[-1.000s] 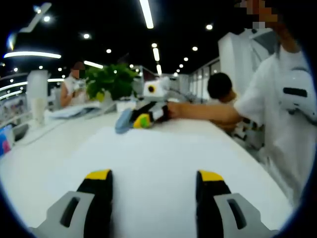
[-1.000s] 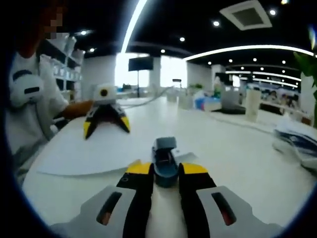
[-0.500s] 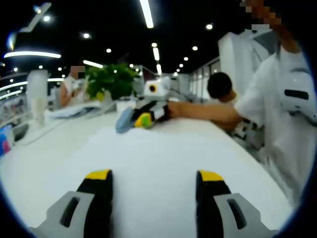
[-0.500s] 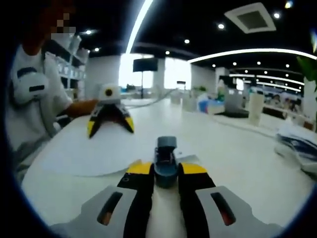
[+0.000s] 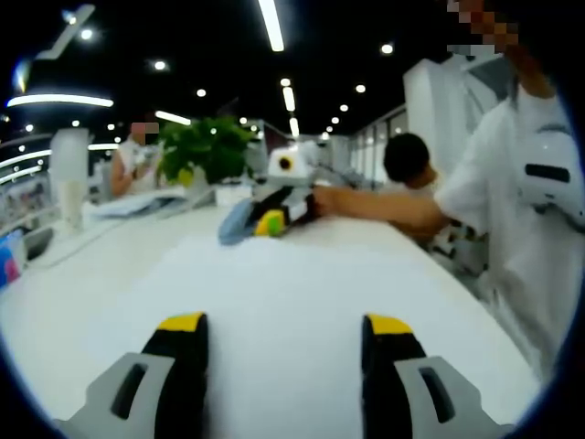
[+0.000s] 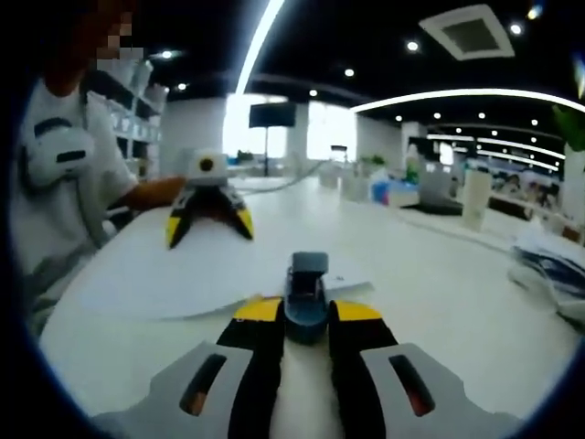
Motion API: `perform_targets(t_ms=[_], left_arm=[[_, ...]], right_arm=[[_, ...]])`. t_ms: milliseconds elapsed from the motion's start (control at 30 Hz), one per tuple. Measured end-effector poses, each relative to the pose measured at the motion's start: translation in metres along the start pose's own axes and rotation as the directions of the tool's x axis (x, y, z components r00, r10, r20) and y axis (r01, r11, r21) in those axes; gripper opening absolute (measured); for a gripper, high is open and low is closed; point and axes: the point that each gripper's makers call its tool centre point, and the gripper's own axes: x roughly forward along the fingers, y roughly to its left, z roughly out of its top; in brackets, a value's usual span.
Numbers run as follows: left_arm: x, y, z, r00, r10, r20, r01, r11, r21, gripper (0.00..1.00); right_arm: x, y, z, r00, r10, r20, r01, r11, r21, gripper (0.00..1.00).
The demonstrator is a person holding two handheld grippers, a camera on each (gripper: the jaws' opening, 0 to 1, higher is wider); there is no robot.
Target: Pick up the paper insert the paper into the punch align the paper edges press the punch to punch holes
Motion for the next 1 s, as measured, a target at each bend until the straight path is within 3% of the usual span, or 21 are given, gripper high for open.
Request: perform_targets(t_ms=[1000], left_arm=[[0.0,0.001,0.001,1.0,-0.009,0.0,0.009,1.0,0.003,0.67]], right_arm=[[-0.01,0.02,0.0,0.993,0.118,0.002,-0.118,0.993,-0.031,0.22]])
